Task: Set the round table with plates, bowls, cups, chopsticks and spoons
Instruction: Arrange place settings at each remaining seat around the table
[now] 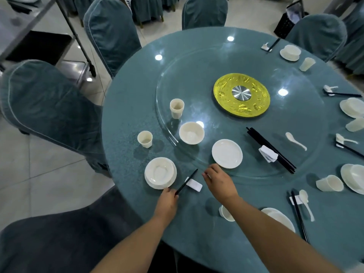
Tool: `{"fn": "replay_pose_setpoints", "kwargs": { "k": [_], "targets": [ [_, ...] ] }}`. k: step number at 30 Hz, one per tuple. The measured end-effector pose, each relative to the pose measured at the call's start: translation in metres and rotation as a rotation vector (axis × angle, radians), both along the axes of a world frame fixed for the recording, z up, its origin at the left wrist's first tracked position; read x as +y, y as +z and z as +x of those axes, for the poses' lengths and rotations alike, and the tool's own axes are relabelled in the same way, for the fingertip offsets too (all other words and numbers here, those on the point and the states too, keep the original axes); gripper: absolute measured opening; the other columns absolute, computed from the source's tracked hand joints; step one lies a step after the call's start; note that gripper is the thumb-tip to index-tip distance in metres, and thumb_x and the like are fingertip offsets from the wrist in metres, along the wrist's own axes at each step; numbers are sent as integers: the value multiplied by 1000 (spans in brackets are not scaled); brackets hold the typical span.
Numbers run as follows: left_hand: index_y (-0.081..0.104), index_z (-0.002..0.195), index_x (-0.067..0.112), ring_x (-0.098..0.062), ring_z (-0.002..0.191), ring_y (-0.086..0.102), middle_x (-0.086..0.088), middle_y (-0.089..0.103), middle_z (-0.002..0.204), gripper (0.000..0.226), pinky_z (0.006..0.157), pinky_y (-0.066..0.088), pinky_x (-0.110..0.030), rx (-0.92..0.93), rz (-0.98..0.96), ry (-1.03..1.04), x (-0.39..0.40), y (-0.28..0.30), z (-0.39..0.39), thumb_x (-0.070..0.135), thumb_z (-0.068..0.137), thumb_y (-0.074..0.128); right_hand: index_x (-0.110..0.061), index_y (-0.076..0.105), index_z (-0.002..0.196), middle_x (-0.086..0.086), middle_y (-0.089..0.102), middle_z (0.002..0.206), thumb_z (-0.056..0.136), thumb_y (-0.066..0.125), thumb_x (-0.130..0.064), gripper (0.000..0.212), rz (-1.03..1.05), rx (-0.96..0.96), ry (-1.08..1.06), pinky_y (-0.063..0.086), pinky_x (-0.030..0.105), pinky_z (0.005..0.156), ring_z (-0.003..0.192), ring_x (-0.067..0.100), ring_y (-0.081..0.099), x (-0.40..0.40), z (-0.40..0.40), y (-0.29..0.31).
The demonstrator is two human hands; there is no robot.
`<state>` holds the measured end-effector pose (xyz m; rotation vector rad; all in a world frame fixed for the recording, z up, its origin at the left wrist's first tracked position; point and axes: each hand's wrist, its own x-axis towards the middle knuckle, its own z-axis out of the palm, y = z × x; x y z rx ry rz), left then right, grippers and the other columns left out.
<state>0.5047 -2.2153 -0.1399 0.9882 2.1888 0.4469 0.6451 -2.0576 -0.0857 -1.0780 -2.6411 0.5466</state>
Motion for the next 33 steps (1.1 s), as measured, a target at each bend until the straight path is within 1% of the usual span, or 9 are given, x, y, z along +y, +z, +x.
{"fn": "replay_pose_setpoints", "kwargs": {
  "k": [4, 6, 9, 13, 19, 21, 24, 29, 33],
  "targets": [
    [60, 106, 11, -27, 95, 59, -6, 53, 109, 17, 84, 43, -33, 67, -7, 83, -3, -12, 17, 21, 98, 50, -3, 66, 85, 9, 58, 91, 93, 65, -20, 19, -28, 4, 2, 51, 41, 61, 70, 30, 60, 5, 8, -13],
    [59, 107, 12, -25, 95, 58, -5, 54, 111, 16, 84, 44, -32, 134, -25, 69, -2, -16, 19, 22, 98, 48, -3, 66, 85, 8, 58, 91, 93, 64, -21, 20, -55, 6, -2, 51, 42, 61, 70, 30, 59, 7, 10, -16],
    [57, 112, 14, -22, 103, 52, -4, 54, 116, 19, 89, 42, -30, 217, -89, 30, 1, -21, 22, 24, 100, 46, -3, 66, 85, 8, 57, 91, 93, 64, -21, 20, -68, 6, 1, 51, 41, 63, 71, 30, 59, 10, 13, -19],
    [54, 118, 15, -23, 108, 49, -3, 52, 121, 24, 92, 43, -32, 282, -171, 12, -2, -28, 27, 27, 100, 44, -4, 67, 86, 7, 57, 90, 93, 64, -21, 19, -99, 12, 2, 51, 38, 63, 70, 28, 58, 9, 17, -18],
    [52, 121, 13, -25, 111, 48, -6, 50, 123, 28, 95, 43, -36, 254, -206, 28, 0, -28, 31, 30, 99, 46, -4, 68, 87, 7, 59, 91, 94, 64, -22, 20, -98, -4, -6, 53, 40, 64, 70, 28, 60, 15, 28, -18],
    [52, 120, 14, -25, 111, 49, -5, 51, 122, 29, 95, 43, -35, 274, -205, 12, 0, -27, 30, 33, 100, 45, -4, 68, 87, 7, 59, 91, 94, 64, -22, 20, -95, -8, -5, 53, 40, 62, 69, 28, 60, 17, 30, -16],
    [52, 119, 15, -23, 109, 52, -5, 54, 121, 27, 94, 41, -33, 300, -203, -19, 3, -27, 28, 32, 101, 43, -4, 68, 88, 6, 60, 93, 95, 63, -24, 21, -96, -32, -10, 53, 41, 63, 71, 29, 60, 22, 33, -15],
    [54, 118, 13, -24, 109, 53, -6, 55, 120, 27, 93, 43, -34, 279, -211, -11, 3, -27, 29, 31, 99, 47, -5, 68, 92, 5, 59, 97, 97, 58, -27, 25, -127, -82, -20, 52, 40, 67, 76, 28, 60, 27, 36, -16],
    [53, 118, 12, -24, 111, 51, -6, 52, 122, 29, 96, 42, -33, 278, -187, -16, 10, -24, 26, 33, 99, 48, -6, 68, 92, 5, 59, 96, 97, 57, -29, 26, -129, -104, -30, 52, 40, 67, 75, 29, 60, 32, 33, -14]
  ]
}}
